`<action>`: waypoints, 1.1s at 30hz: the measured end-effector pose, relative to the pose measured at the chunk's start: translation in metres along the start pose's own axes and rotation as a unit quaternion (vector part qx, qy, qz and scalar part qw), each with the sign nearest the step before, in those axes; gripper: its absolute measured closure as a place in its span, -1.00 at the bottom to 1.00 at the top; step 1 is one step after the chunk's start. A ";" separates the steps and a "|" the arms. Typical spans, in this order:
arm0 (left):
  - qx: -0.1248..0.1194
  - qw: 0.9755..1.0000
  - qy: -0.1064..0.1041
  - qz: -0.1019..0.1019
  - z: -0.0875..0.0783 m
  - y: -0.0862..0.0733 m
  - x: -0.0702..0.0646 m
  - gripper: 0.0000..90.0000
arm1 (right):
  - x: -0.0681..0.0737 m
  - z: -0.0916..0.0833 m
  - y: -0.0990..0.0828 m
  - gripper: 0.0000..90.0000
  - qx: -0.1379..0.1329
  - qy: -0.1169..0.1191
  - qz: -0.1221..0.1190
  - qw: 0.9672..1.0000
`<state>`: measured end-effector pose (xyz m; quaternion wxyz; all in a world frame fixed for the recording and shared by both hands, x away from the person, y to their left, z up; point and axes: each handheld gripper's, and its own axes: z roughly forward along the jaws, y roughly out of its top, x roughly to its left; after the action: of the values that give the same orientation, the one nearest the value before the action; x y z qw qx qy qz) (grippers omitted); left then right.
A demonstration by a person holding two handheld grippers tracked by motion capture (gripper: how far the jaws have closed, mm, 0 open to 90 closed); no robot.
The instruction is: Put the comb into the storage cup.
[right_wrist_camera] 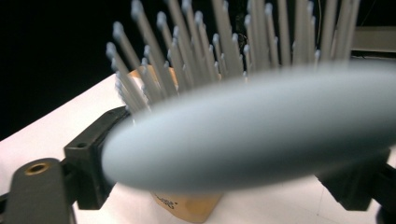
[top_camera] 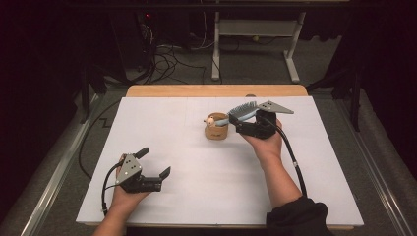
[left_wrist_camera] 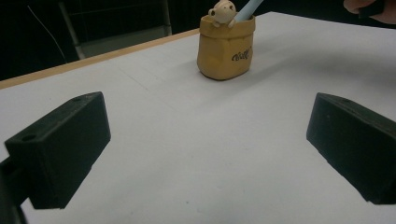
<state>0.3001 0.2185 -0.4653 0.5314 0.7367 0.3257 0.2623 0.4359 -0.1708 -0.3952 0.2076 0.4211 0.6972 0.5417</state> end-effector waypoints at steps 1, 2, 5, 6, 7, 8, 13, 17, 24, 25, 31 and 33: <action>0.000 1.000 0.000 0.000 0.000 0.000 0.000 -0.99 | 0.000 0.000 0.000 -0.72 0.000 0.001 -0.001 1.000; 0.000 1.000 0.000 0.000 0.000 0.000 0.000 -0.99 | 0.000 0.000 0.000 -0.73 0.000 -0.001 -0.001 1.000; 0.000 1.000 0.000 0.000 0.000 0.000 0.000 -0.99 | 0.000 0.000 0.000 -0.76 0.001 -0.001 -0.003 1.000; 0.000 1.000 0.000 0.000 0.000 0.000 0.000 -0.99 | 0.001 0.000 0.000 -0.77 0.001 -0.002 -0.002 1.000; 0.000 1.000 0.000 0.000 0.000 0.000 0.000 -0.99 | 0.001 0.000 0.000 -0.78 0.000 -0.003 -0.003 1.000; 0.000 1.000 0.000 0.000 0.000 0.000 0.000 -0.99 | 0.001 0.000 0.000 -0.79 0.001 -0.003 -0.004 1.000; 0.001 1.000 0.001 0.001 0.000 0.000 0.000 -0.99 | 0.001 0.000 0.000 -0.93 0.004 -0.008 -0.006 1.000; 0.001 1.000 0.001 0.000 0.000 0.000 0.000 -0.99 | 0.003 -0.001 0.000 -1.00 0.006 -0.010 -0.020 1.000; 0.003 1.000 0.001 -0.001 0.000 0.000 0.000 -0.99 | 0.008 -0.006 0.001 -1.00 0.003 -0.016 -0.036 0.999; 0.003 1.000 0.000 -0.001 0.001 0.000 0.000 -0.99 | 0.009 -0.007 0.001 -1.00 0.004 -0.017 -0.036 0.999; 0.005 1.000 -0.002 0.000 0.001 0.000 -0.001 -0.99 | 0.009 -0.012 -0.003 -1.00 0.006 -0.017 -0.036 0.999; 0.004 1.000 -0.002 -0.001 0.001 0.000 -0.001 -0.99 | 0.010 -0.013 -0.006 -1.00 0.011 -0.019 -0.037 0.999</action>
<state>0.3003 0.2172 -0.4656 0.5296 0.7389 0.3262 0.2592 0.4186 -0.1711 -0.3945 0.2360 0.4075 0.7139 0.5182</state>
